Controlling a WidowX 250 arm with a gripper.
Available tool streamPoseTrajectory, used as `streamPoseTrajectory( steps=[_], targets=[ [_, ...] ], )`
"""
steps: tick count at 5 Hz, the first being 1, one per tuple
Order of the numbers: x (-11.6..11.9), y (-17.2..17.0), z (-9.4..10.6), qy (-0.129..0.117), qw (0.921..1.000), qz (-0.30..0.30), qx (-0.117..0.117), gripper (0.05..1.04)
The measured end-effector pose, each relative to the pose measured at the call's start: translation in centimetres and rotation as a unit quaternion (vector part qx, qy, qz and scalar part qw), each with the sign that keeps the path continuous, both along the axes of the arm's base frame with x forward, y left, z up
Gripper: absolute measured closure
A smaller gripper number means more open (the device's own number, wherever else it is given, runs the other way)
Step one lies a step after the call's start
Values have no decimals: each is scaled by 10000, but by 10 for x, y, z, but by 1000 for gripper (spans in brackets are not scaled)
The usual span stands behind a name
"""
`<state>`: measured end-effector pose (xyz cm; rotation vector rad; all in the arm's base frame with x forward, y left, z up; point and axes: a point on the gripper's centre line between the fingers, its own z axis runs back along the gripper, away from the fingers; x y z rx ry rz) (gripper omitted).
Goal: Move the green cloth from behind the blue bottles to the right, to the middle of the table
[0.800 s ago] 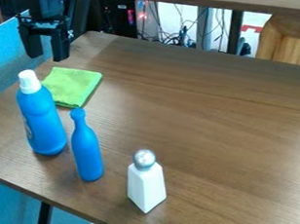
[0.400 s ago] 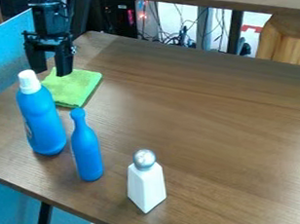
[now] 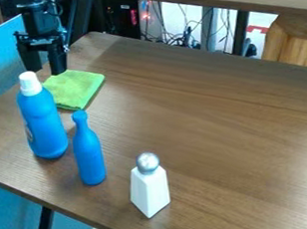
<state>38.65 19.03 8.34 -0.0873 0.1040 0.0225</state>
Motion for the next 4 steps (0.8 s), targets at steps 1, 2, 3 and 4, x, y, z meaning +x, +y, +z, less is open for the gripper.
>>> streamPoseTrajectory(
  steps=[1,2,3,4],
  targets=[
    [3,12,-13,-27,9970,404,660,82],
    [9,10,-21,-9,9958,423,810,82],
    [14,9,-35,46,9955,435,842,82],
    [21,9,-37,-156,9946,513,884,82]
  ],
)
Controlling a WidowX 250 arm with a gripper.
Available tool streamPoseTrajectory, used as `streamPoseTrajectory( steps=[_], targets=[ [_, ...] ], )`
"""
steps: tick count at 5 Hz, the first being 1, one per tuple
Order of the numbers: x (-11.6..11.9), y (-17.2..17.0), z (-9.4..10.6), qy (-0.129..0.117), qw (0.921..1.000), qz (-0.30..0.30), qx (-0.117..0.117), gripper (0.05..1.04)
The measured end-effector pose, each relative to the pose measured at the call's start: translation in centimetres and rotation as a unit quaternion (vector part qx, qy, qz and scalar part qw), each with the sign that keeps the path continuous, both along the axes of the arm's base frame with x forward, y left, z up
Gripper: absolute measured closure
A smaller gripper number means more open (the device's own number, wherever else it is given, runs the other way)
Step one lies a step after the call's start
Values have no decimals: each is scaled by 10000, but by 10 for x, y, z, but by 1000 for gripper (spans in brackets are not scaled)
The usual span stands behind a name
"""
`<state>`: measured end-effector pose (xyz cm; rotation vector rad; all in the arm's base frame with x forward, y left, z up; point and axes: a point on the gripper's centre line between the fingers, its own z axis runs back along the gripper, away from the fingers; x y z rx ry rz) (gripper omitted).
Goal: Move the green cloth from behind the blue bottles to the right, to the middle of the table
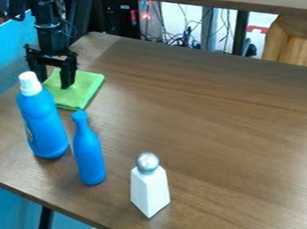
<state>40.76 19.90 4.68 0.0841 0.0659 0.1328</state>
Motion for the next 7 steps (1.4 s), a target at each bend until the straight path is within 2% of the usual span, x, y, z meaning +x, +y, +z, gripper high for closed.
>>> streamPoseTrajectory(
  steps=[1,2,3,4,5,6,7],
  targets=[
    [5,-9,-5,-91,9999,-56,-94,82],
    [8,-44,-18,463,9971,-252,-549,82],
    [13,-80,-21,684,9939,-620,-603,82],
    [14,-98,-25,699,9927,-833,-530,83],
    [9,-128,-23,729,9879,-1255,-541,82],
    [7,-195,-19,616,9764,-1896,-835,83],
    [-3,-247,-15,528,9668,-2205,-1180,83]
  ],
)
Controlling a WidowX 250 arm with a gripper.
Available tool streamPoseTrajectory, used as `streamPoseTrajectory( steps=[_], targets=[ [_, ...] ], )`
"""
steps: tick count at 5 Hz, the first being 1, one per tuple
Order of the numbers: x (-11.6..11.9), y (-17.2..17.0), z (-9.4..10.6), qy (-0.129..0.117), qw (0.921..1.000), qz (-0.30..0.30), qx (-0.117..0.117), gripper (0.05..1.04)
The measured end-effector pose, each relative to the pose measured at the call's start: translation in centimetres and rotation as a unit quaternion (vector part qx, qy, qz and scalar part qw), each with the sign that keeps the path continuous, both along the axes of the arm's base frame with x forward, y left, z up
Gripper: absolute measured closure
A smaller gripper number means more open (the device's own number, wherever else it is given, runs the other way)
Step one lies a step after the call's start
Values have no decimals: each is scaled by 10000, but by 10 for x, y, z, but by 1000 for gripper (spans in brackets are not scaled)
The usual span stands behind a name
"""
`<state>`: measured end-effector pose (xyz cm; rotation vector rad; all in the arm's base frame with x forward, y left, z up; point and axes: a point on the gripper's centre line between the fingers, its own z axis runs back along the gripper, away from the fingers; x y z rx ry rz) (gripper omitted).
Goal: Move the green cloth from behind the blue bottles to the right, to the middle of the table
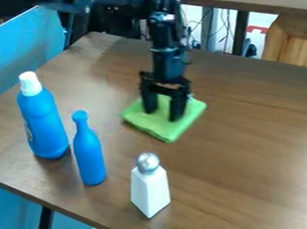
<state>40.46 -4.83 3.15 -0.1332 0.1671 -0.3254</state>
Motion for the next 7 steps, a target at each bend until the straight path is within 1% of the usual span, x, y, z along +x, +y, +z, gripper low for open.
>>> streamPoseTrajectory(
  steps=[1,2,3,4,5,6,7],
  targets=[
    [-4,-20,0,-29,9998,-95,-146,82],
    [-15,-38,1,-26,9995,-223,-203,83],
    [-18,-47,8,-183,9991,-145,-364,83],
    [-11,-33,41,-767,9970,134,49,83],
    [-7,-26,69,-1173,9927,197,219,83],
    [-12,-22,70,-1029,9940,136,352,83],
    [-13,-31,81,-909,9958,-118,45,83]
  ],
)
